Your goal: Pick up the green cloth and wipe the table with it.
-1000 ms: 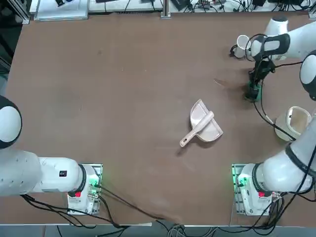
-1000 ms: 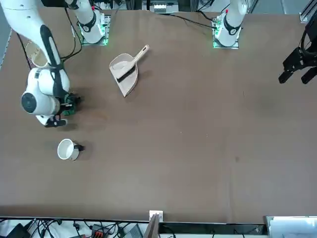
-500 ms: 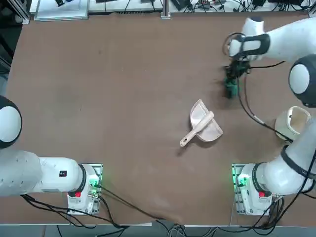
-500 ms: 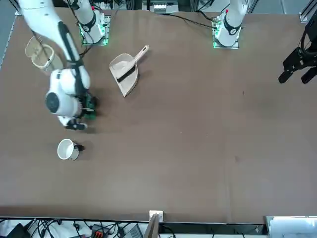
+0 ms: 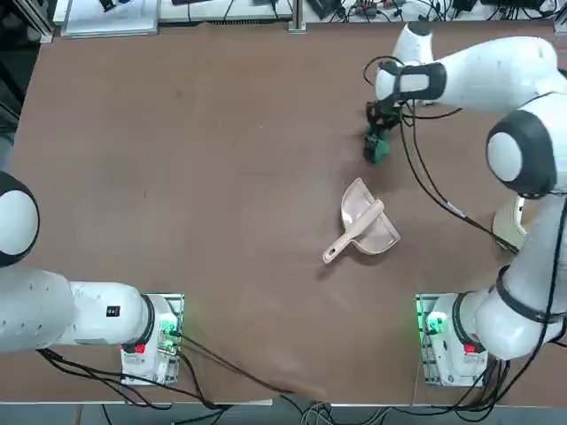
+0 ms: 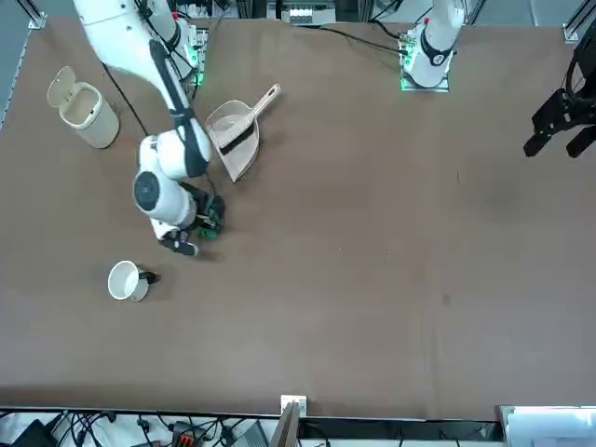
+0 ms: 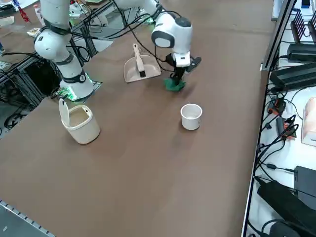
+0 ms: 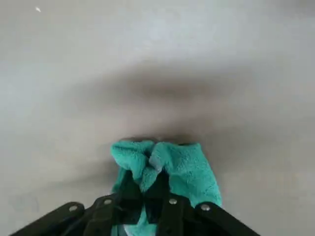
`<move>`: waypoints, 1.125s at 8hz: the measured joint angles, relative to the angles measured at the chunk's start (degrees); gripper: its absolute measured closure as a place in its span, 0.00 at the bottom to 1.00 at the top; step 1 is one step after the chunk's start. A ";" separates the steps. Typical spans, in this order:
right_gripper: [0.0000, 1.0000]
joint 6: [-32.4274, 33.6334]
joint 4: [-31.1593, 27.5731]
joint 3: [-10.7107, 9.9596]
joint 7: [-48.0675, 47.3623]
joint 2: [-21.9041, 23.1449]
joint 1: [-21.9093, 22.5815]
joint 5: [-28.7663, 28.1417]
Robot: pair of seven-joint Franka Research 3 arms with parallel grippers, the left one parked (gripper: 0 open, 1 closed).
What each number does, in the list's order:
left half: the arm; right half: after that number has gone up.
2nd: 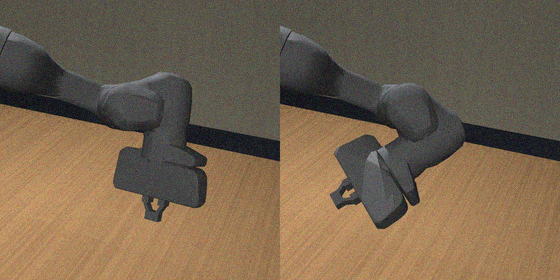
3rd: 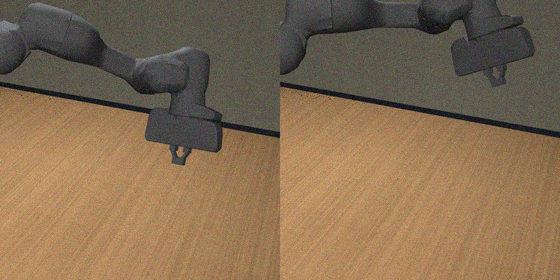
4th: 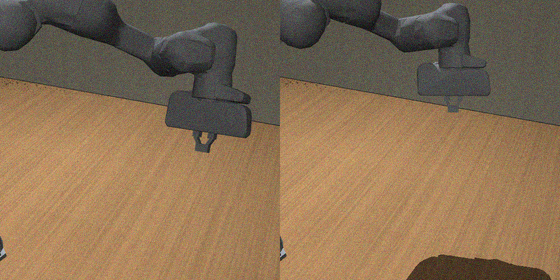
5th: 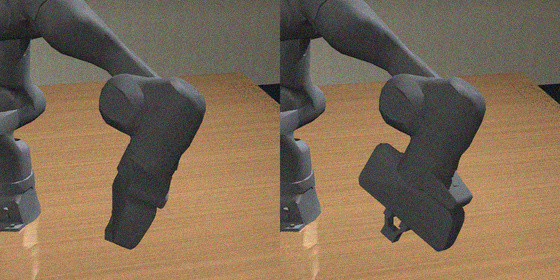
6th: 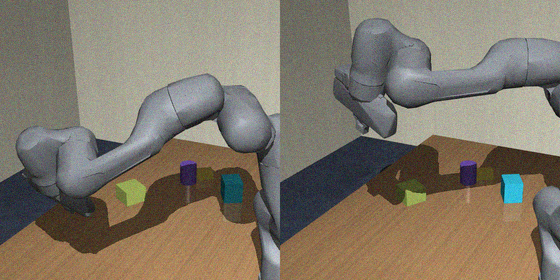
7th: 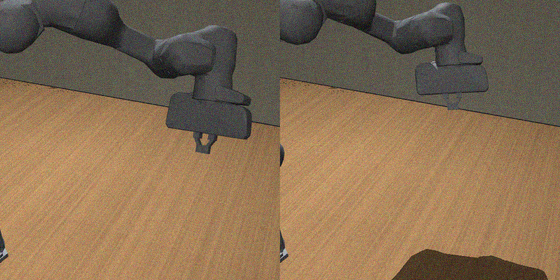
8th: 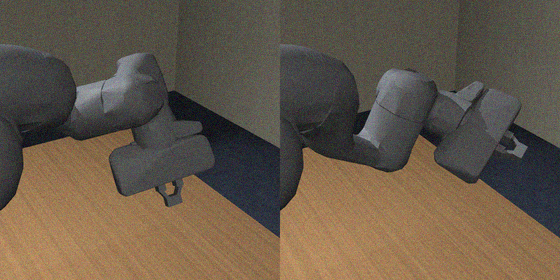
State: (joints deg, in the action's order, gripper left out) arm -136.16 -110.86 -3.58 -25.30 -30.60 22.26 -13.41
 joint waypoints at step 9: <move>0.93 7.33 -6.47 -16.42 32.20 2.71 -0.57 3.79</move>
State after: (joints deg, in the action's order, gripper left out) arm -128.83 -117.33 -20.00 6.90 -27.89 21.69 -9.63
